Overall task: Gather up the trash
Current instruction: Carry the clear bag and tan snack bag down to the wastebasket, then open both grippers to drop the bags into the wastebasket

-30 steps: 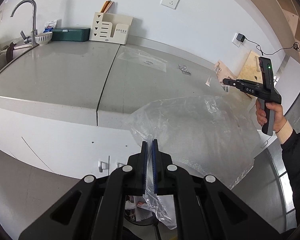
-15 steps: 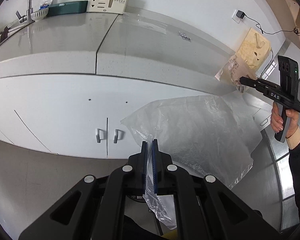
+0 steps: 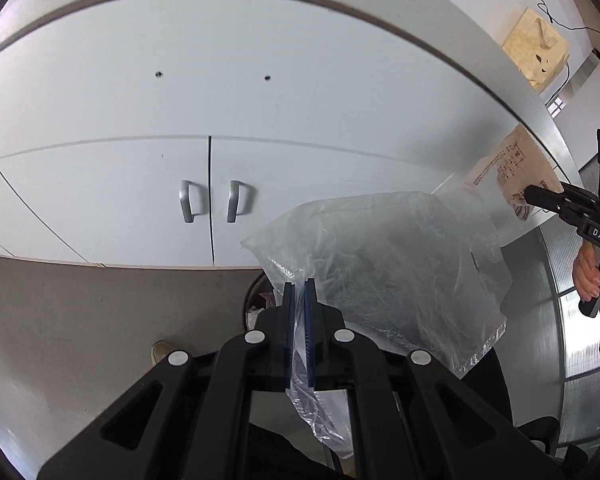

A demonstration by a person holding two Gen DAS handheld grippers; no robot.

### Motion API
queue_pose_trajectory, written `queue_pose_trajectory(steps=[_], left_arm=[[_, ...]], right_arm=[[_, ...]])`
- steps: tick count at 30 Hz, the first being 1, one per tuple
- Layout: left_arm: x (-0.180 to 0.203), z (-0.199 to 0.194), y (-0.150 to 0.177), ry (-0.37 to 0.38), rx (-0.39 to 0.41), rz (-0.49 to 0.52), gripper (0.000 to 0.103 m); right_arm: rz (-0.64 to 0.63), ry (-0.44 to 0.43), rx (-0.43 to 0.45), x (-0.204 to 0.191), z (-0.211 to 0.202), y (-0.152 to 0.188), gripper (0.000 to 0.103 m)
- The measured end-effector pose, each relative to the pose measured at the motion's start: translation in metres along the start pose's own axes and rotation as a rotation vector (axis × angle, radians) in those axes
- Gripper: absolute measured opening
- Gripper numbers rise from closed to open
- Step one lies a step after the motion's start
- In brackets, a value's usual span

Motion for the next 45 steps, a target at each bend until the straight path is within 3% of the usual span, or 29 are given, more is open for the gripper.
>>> queue_pose_trajectory(steps=[4, 10, 14, 19, 22, 27, 30, 36, 38, 41, 42, 44, 45], left_arm=[[-0.002, 0.038, -0.005, -0.039, -0.02, 0.013, 0.005], [-0.005, 0.123, -0.018, -0.105, -0.135, 0.041, 0.005], [-0.008, 0.182, -0.023, -0.095, -0.231, 0.023, 0.005], [-0.012, 0.247, -0.019, 0.013, -0.277, -0.054, 0.005], [-0.013, 0.276, -0.014, -0.039, -0.344, -0.024, 0.005], [-0.021, 0.304, -0.015, -0.115, -0.408, -0.039, 0.005], [-0.013, 0.311, -0.014, -0.116, -0.422, -0.033, 0.006], [-0.019, 0.308, -0.018, -0.13, -0.44, -0.053, 0.024], [-0.024, 0.302, -0.021, -0.122, -0.44, -0.064, 0.055], [-0.03, 0.296, -0.023, -0.054, -0.44, -0.125, 0.073], [-0.032, 0.294, -0.024, -0.051, -0.439, -0.132, 0.076], [-0.032, 0.292, -0.025, -0.072, -0.434, -0.132, 0.093], [-0.038, 0.295, -0.019, -0.068, -0.435, -0.138, 0.096]], right_arm=[[0.032, -0.051, -0.051, 0.003, 0.038, 0.013, 0.02], [0.032, -0.018, -0.226, 0.002, 0.128, 0.026, 0.02], [0.034, -0.039, -0.347, 0.008, 0.182, 0.03, 0.02], [0.11, -0.112, -0.551, 0.019, 0.257, 0.046, 0.02], [0.086, -0.098, -0.624, 0.017, 0.289, 0.046, 0.02], [0.088, -0.116, -0.645, 0.014, 0.313, 0.037, 0.021], [0.112, -0.137, -0.664, 0.016, 0.316, 0.043, 0.022], [0.161, -0.153, -0.75, 0.02, 0.337, 0.046, 0.024], [0.151, -0.154, -0.756, 0.013, 0.339, 0.047, 0.037], [0.117, -0.123, -0.753, 0.006, 0.337, 0.049, 0.065], [0.103, -0.122, -0.751, 0.003, 0.337, 0.05, 0.071], [0.082, -0.113, -0.748, -0.002, 0.337, 0.05, 0.082], [0.07, -0.113, -0.749, -0.006, 0.337, 0.05, 0.085]])
Point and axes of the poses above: each gripper's, at about its wrist camera, not at the fingertips, and z roughly the way its jaws point, x to its right, y to its underside, the point moved 1 cm from there along z, roughly the way its jaws point, and after that the axes turned 12 degrees about -x, right-handed, at the moved point
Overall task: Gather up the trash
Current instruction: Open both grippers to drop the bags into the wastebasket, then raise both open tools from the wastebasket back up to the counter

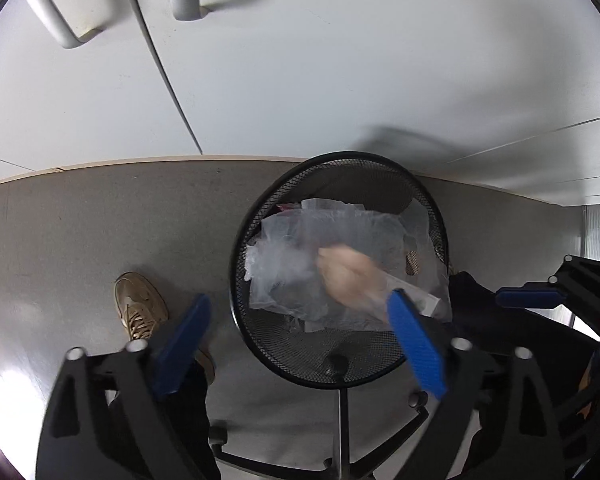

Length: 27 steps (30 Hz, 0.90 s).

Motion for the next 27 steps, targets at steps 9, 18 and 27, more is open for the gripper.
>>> queue_pose_trajectory(steps=[9, 18, 27], left_arm=[[-0.004, 0.004, -0.001, 0.028, -0.032, -0.018, 0.099], [-0.004, -0.004, -0.002, 0.057, 0.006, -0.029, 0.099], [0.001, -0.017, 0.01, 0.003, 0.049, 0.003, 0.099]], right_arm=[[0.001, 0.005, 0.032, 0.0, -0.005, 0.003, 0.1], [-0.026, 0.047, 0.042, -0.007, -0.005, 0.007, 0.1], [0.035, 0.013, 0.155, 0.002, -0.035, 0.023, 0.1]])
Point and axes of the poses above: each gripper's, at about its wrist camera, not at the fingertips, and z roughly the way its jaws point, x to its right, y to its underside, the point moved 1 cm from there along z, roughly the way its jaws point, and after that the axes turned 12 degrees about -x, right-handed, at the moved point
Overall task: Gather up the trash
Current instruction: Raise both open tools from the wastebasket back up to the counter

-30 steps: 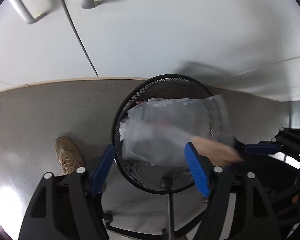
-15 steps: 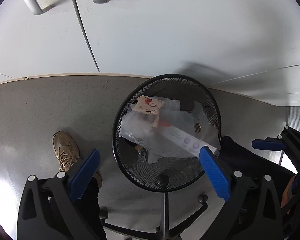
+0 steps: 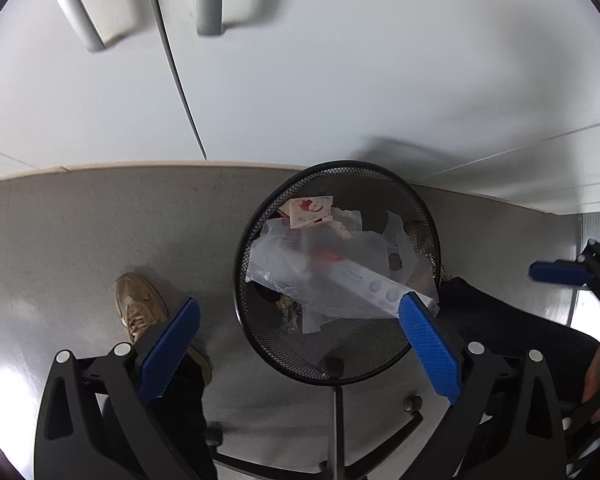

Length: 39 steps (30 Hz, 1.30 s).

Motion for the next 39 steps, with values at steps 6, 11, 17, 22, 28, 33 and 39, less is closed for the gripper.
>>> queue_pose_trajectory(steps=[6, 11, 17, 22, 28, 33, 39], left_arm=[[0.008, -0.047, 0.029, 0.053, 0.074, 0.031, 0.099], [0.02, -0.112, 0.068, 0.03, 0.166, 0.067, 0.099], [0.043, -0.205, 0.116, 0.032, 0.312, 0.115, 0.099], [0.072, -0.272, 0.151, 0.002, 0.429, 0.169, 0.099], [0.098, -0.355, 0.171, -0.07, 0.589, 0.242, 0.099], [0.105, -0.413, 0.164, -0.13, 0.682, 0.28, 0.099], [0.103, -0.459, 0.122, -0.189, 0.752, 0.305, 0.099]], right_arm=[[0.0, -0.007, 0.09, -0.007, -0.046, 0.034, 0.1], [-0.036, 0.002, 0.199, -0.024, -0.1, 0.067, 0.1], [-0.132, 0.065, 0.356, -0.055, -0.181, 0.111, 0.1], [-0.164, 0.085, 0.484, -0.064, -0.244, 0.139, 0.1], [-0.197, 0.129, 0.613, -0.065, -0.315, 0.163, 0.1], [-0.203, 0.166, 0.704, -0.052, -0.371, 0.167, 0.1], [-0.203, 0.217, 0.73, -0.024, -0.419, 0.135, 0.1]])
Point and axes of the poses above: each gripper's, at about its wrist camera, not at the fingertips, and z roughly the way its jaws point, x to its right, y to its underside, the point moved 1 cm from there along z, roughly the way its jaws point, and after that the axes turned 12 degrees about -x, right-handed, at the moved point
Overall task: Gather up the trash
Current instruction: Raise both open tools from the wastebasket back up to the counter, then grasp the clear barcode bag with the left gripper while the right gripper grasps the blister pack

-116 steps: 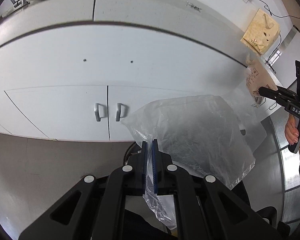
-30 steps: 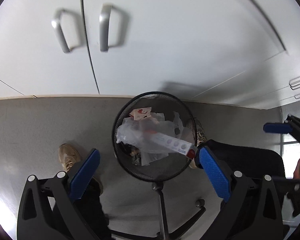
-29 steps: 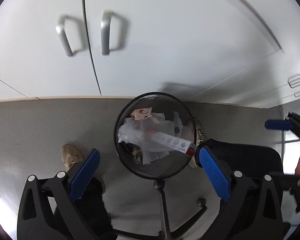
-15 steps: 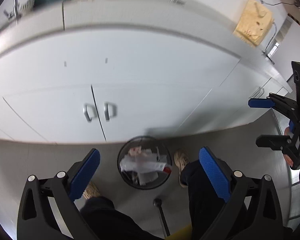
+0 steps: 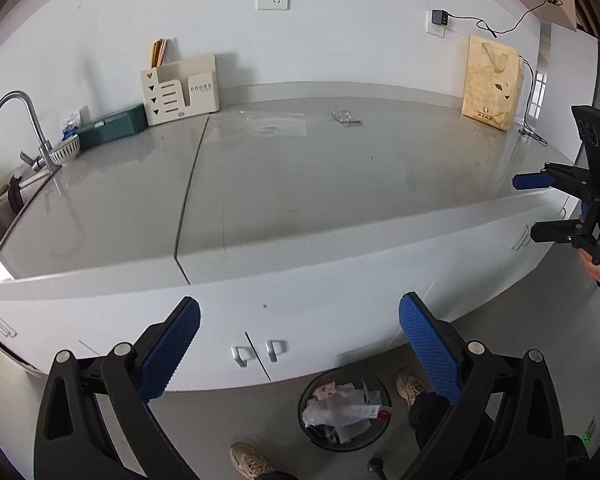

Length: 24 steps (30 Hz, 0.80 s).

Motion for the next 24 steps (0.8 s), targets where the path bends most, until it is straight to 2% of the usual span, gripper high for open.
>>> queue_pose_trajectory(steps=[4, 8, 12, 18, 22, 24], left_arm=[[-0.015, 0.017, -0.044, -0.074, 0.084, 0.087, 0.099], [-0.029, 0.055, -0.095, -0.121, 0.085, 0.175, 0.099], [-0.046, 0.093, -0.14, -0.162, 0.072, 0.207, 0.099], [-0.066, 0.147, -0.203, -0.287, 0.058, 0.27, 0.099], [-0.075, 0.181, -0.238, -0.308, 0.047, 0.306, 0.099], [-0.077, 0.197, -0.253, -0.345, 0.053, 0.333, 0.099]], right_arm=[[0.051, 0.019, 0.015, 0.043, 0.011, -0.035, 0.1], [0.191, 0.011, 0.034, 0.098, 0.035, -0.066, 0.1], [0.318, 0.013, 0.027, 0.151, 0.059, -0.096, 0.1], [0.327, 0.133, -0.006, 0.196, 0.089, -0.145, 0.1], [0.323, 0.165, -0.062, 0.217, 0.12, -0.176, 0.1], [0.325, 0.177, -0.078, 0.226, 0.137, -0.189, 0.1]])
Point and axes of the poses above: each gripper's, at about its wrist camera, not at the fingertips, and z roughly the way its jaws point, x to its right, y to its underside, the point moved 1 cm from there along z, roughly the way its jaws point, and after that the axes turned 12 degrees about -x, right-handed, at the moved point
